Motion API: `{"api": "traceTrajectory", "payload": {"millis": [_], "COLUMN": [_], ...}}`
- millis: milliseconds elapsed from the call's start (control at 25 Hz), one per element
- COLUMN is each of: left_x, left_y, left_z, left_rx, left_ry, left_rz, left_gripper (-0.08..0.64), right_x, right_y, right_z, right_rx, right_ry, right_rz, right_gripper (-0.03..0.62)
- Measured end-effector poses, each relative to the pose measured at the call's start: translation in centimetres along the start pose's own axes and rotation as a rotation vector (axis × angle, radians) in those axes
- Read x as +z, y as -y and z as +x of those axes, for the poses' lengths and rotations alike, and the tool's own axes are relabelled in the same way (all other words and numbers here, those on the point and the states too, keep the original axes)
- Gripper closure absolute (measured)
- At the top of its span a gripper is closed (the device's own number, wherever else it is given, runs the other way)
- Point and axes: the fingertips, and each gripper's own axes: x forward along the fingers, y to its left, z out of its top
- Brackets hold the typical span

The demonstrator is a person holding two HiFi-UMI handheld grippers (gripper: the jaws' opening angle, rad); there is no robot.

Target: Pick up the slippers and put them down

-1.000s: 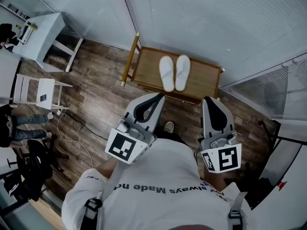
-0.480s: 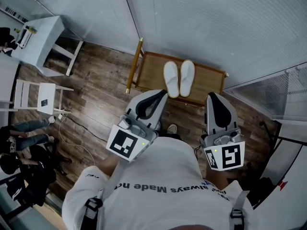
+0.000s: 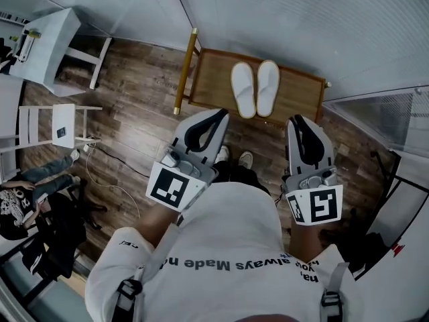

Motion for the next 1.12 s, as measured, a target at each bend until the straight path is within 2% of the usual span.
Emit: {"api": "traceTrajectory", "payload": {"millis": [120, 280, 440, 720, 1120], "left_x": [-2.0, -6.2, -9.7, -17.4, -28.0], "left_y": [-1.0, -2.1, -3.4, -4.7, -6.4], "left_z": [1.1, 1.8, 2.6, 5.0, 7.6], "left_rx": [0.012, 0.022, 0.032, 0.01, 0.006], "left_ry": [0.015, -0.084, -0.095, -0.136, -0.209], "left_rz": [0.002, -0.015, -0.031, -0.023, -0.032], "left_gripper": [0.549, 0.549, 0.549, 0.549, 0.548], "right_x": [-2.5, -6.4, -11.0, -19.8, -33.5], "right_y": [0.6, 0.9, 1.4, 3.5, 5.7], "right_z": [1.2, 2.8, 4.4, 7.7, 12.3], "right_rx": [0.017, 0.021, 0.005, -0.032, -0.066], "right_ry": [-0.021, -0.078, -0.137, -0.218, -0.349], "right_rz": [0.015, 0.034, 0.045, 0.111, 0.168], "right_gripper": [0.572, 0.543, 0.52, 0.503, 0.432]}}
